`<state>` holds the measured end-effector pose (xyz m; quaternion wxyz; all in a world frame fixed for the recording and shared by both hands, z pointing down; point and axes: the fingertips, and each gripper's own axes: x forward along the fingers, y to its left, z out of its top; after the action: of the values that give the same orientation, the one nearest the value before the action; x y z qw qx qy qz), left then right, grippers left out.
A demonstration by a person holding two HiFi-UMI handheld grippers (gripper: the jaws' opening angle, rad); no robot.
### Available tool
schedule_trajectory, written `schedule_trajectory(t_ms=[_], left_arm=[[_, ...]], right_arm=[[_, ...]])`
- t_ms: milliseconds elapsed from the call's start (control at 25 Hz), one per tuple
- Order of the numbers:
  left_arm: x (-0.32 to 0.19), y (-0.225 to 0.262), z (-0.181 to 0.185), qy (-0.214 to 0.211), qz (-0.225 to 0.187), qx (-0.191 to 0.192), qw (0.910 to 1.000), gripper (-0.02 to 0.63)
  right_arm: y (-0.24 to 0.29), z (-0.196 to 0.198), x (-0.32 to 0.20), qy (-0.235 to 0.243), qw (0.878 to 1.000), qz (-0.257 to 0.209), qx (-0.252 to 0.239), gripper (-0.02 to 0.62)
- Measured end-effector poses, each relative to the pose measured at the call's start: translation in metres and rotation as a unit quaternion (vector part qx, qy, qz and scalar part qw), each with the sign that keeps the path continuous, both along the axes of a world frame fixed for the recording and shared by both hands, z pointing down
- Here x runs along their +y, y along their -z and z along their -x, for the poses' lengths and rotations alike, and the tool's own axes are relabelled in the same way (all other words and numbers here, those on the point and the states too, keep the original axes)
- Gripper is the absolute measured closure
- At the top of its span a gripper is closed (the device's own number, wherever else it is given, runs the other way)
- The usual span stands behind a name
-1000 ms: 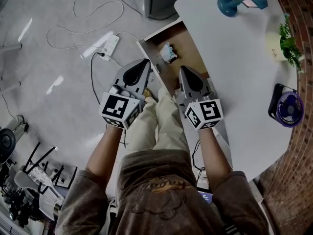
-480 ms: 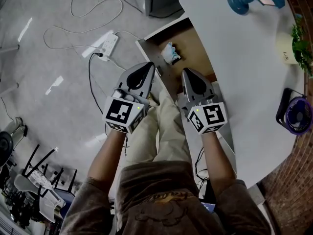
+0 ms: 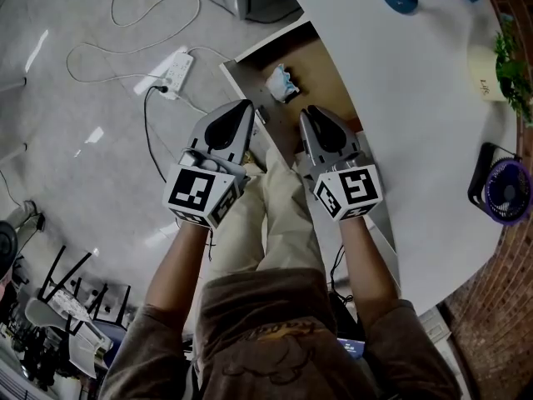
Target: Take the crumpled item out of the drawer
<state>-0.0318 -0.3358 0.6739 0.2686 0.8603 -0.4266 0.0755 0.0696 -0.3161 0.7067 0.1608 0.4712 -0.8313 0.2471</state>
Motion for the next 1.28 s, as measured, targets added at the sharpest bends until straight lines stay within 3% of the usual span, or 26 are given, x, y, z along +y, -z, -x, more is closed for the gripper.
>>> schedule_trajectory(t_ms=[680,1280], left_arm=[[-0.005,0.000,0.001,0.005,0.009,-0.003,0.9999,0.598],[-0.015,-0.007,0.017,0.003,0.020,-0.014,0.9997,0.598]], right_arm=[[-0.020,0.003,-0.012,0.019,0.999,0.030,0.015,0.263],[-0.096,0.018,-0.043,0.063,0.988,0.123,0.070,0.238]])
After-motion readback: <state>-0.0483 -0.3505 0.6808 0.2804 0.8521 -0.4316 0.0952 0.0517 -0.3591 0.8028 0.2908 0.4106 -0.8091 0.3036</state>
